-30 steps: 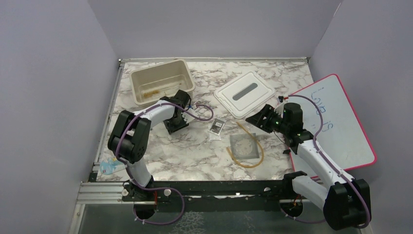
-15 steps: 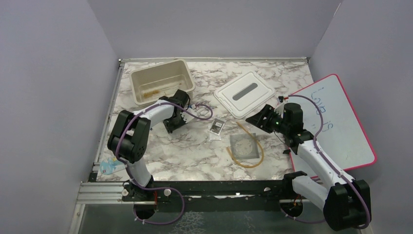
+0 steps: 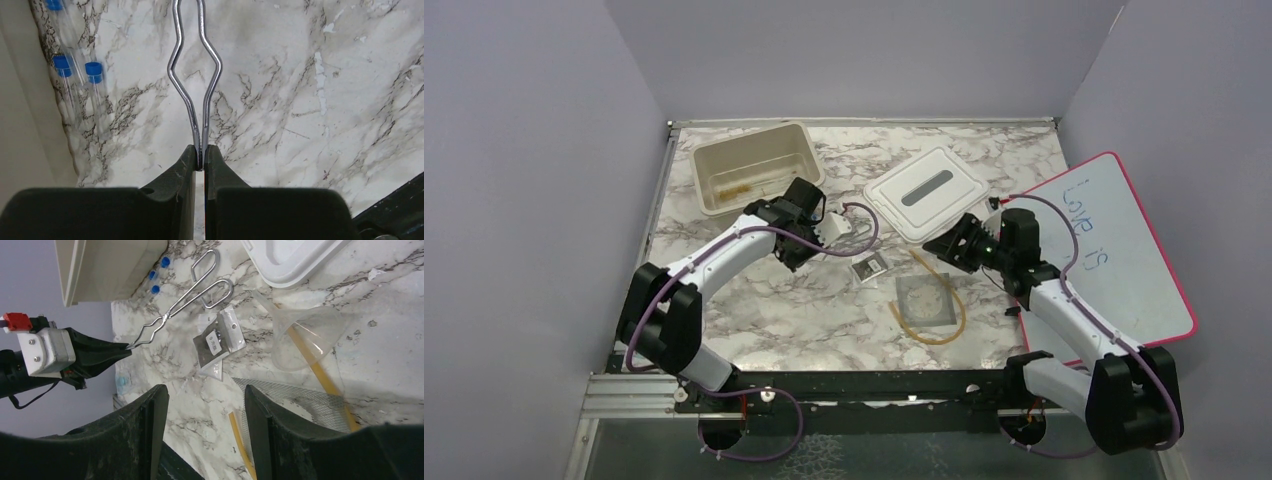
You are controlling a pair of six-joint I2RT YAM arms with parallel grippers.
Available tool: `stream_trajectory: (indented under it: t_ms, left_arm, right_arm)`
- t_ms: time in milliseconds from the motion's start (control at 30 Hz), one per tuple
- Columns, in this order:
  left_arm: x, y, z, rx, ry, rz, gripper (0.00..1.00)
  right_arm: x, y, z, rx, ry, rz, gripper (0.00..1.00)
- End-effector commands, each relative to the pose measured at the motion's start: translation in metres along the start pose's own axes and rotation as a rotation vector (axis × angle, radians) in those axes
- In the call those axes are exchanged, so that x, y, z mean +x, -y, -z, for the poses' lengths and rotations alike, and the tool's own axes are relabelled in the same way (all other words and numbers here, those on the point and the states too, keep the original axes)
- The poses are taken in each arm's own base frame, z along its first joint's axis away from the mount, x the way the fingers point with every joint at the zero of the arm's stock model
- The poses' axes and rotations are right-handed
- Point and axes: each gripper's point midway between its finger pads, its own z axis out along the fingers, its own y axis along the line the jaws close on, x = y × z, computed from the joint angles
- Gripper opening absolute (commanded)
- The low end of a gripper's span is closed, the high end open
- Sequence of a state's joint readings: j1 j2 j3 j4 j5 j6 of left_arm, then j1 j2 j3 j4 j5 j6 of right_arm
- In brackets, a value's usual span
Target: Organize the chemistry lab equipment
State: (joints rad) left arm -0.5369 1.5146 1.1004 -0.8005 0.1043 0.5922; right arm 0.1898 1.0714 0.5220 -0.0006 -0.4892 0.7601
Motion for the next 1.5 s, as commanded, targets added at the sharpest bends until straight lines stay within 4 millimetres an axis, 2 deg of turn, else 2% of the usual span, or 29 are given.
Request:
stream_trajectory:
  t_ms: [0,167,300,500,767,867,1067,1167,1367,1467]
  left_arm:
    - [-0.027,-0.006,0.007,-0.045,0.091,0.109,0.00]
    - [-0.034,0.001,0.015,-0.080,0.157,0.195,0.00]
    - [-0.036,0.010,0.019,-0.080,0.219,0.293,0.00]
    - [-0.037,0.019,0.022,-0.063,0.272,0.409,0.00]
    - [-0.058,0.030,0.030,0.011,0.352,0.531,0.00]
    - [-0.061,0.032,0.032,0.029,0.363,0.541,0.00]
    - [-0.060,0.031,0.032,0.021,0.359,0.558,0.00]
    - [-0.060,0.032,0.031,0.026,0.357,0.560,0.00]
    - [-0.061,0.032,0.033,0.025,0.362,0.561,0.00]
    - [-0.062,0.033,0.035,0.034,0.370,0.562,0.00]
  right_arm:
    - [-0.002,-0.020,-0.004,-0.082,-0.002,0.009,0.62]
    - [-0.002,-0.026,-0.011,-0.065,0.009,0.013,0.62]
    - [0.011,-0.033,-0.027,-0.037,-0.015,-0.018,0.62]
    - [0.029,-0.057,-0.068,-0.017,-0.045,-0.143,0.63]
    - [0.046,-0.087,-0.129,0.035,-0.065,-0.273,0.68]
    - [0.050,-0.085,-0.148,0.091,-0.038,-0.322,0.71]
    - [0.056,-0.068,-0.177,0.196,-0.036,-0.406,0.72]
    - [0.058,-0.067,-0.188,0.214,-0.041,-0.431,0.70]
    - [0.052,-0.060,-0.202,0.277,0.013,-0.467,0.62]
    - [0.050,-0.059,-0.206,0.285,0.031,-0.484,0.50]
